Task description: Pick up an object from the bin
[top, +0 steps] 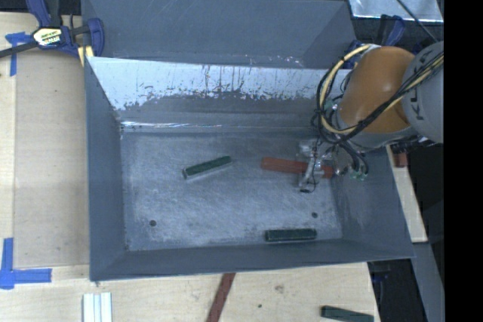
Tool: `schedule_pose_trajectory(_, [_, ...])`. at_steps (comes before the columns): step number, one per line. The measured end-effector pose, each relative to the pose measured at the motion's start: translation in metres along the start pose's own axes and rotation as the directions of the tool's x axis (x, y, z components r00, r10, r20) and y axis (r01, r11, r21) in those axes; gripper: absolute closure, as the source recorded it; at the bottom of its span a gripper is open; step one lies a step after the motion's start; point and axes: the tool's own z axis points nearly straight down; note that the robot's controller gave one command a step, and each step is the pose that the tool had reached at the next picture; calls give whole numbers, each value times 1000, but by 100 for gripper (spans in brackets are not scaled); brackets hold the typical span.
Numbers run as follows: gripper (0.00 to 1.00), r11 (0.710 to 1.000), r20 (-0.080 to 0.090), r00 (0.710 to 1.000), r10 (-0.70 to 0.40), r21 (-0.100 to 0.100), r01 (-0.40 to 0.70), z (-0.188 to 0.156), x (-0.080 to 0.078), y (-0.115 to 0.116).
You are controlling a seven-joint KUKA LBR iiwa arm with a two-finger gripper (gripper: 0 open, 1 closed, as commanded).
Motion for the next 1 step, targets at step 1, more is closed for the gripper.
schedule_pose_trajectory(1, [100, 1000, 7, 1000, -23, 1, 23, -166, -29, 1])
